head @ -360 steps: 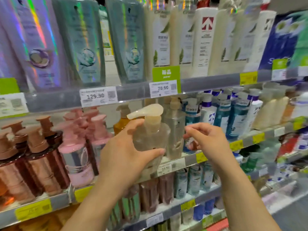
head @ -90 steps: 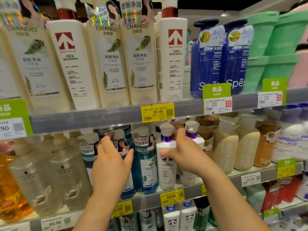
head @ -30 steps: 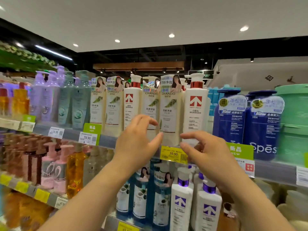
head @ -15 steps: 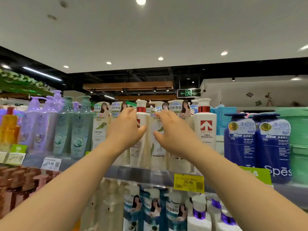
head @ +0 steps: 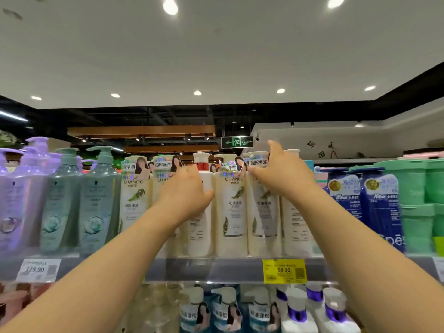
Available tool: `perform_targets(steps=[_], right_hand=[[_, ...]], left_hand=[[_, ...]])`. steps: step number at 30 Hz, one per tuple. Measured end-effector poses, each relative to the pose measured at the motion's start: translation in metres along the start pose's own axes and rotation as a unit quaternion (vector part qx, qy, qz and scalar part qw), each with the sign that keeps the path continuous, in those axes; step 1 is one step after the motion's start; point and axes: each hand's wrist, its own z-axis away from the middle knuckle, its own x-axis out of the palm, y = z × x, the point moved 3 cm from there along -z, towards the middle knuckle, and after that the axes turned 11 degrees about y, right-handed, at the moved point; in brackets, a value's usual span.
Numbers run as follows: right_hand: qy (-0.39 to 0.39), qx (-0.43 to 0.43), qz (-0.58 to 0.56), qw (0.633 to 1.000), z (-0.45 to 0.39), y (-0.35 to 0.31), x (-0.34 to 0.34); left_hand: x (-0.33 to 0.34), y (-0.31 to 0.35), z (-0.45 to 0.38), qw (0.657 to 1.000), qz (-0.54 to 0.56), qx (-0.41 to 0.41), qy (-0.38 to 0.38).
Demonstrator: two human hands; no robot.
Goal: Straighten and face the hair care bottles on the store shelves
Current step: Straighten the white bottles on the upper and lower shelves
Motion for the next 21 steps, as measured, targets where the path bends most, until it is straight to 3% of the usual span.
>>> perform_targets(steps=[7,13,17,21], right_hand=[[-0.03,-0.023,0.01,0.999,0.004,-0.006,0.001],[0.026,-0.03,-0.022,0.999,0.018,-0.005,-0.013],[0.046,-0.051,-0.046,0.997,0.03,-0.003,-0.022],[0.036,-0.055,-0.074,0.995,0.039,-0.001,-0.031]], left_hand=[[0.003,-0.001,-0.003,0.999,-0.02,0.016,0.042],[-0.013,-0.004,0.002,0.991,-0.038,0.039,0.122],[-0.013,0.0,0.002,0.994,-0.035,0.034,0.099],[-0.006,-0.001,-0.011,0.996,0.064,-0.03,0.057]])
